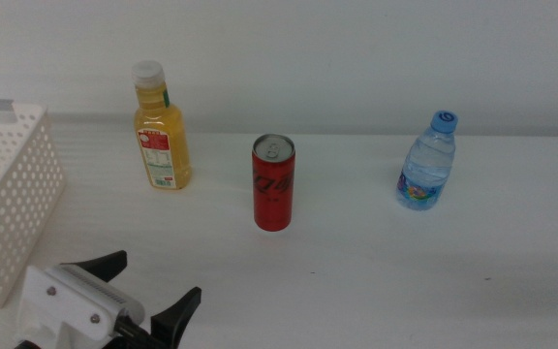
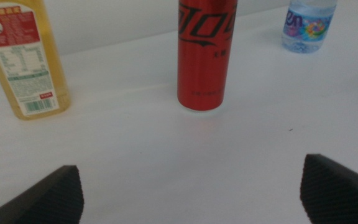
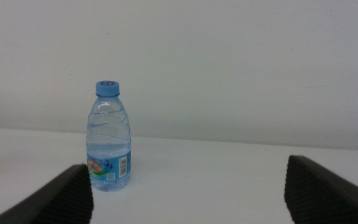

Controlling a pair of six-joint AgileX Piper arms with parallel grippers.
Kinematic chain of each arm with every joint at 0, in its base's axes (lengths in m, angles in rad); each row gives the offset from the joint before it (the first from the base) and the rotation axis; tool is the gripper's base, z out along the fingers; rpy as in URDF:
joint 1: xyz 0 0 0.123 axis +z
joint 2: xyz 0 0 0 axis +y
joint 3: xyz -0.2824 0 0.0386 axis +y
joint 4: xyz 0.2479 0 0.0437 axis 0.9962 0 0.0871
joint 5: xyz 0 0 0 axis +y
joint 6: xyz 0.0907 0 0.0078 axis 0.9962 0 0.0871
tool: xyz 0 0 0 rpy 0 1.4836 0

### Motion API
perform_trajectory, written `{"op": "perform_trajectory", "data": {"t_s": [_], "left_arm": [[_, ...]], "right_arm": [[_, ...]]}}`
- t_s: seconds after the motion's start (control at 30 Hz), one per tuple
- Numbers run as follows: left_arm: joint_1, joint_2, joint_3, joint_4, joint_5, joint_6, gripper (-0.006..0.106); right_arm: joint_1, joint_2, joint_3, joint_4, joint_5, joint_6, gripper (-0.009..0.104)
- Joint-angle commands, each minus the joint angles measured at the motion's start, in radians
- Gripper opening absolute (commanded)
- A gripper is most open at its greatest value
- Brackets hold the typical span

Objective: Use arms to grab the bottles and put them into the dustbin to the left of the table.

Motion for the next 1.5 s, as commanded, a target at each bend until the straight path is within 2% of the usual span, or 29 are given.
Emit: {"op": "perform_trajectory", "data": {"t_s": [0.0, 0.27, 0.47, 0.97, 1.2, 1.47], "left_arm": [[-0.006, 0.063, 0.040, 0.000, -0.100, -0.007, 0.094], [-0.006, 0.191, 0.038, -0.002, -0.262, -0.004, 0.094], [-0.006, 0.196, 0.038, -0.003, -0.267, -0.009, 0.094], [-0.006, 0.196, 0.021, 0.058, -0.279, -0.016, 0.094], [-0.006, 0.200, -0.183, 0.106, -0.050, -0.070, 0.094], [-0.008, 0.219, -0.269, 0.121, -0.004, -0.098, 0.094]], "right_arm": [[0.000, -0.038, 0.044, -0.004, -0.001, -0.005, 0.082], [0.000, -0.038, 0.044, -0.004, -0.001, -0.005, 0.082], [0.000, -0.038, 0.044, -0.004, -0.001, -0.005, 0.082], [0.000, -0.038, 0.044, -0.004, -0.001, -0.005, 0.082], [0.000, -0.038, 0.044, -0.004, -0.001, -0.005, 0.082], [0.000, -0.038, 0.044, -0.004, -0.001, -0.007, 0.082]]}}
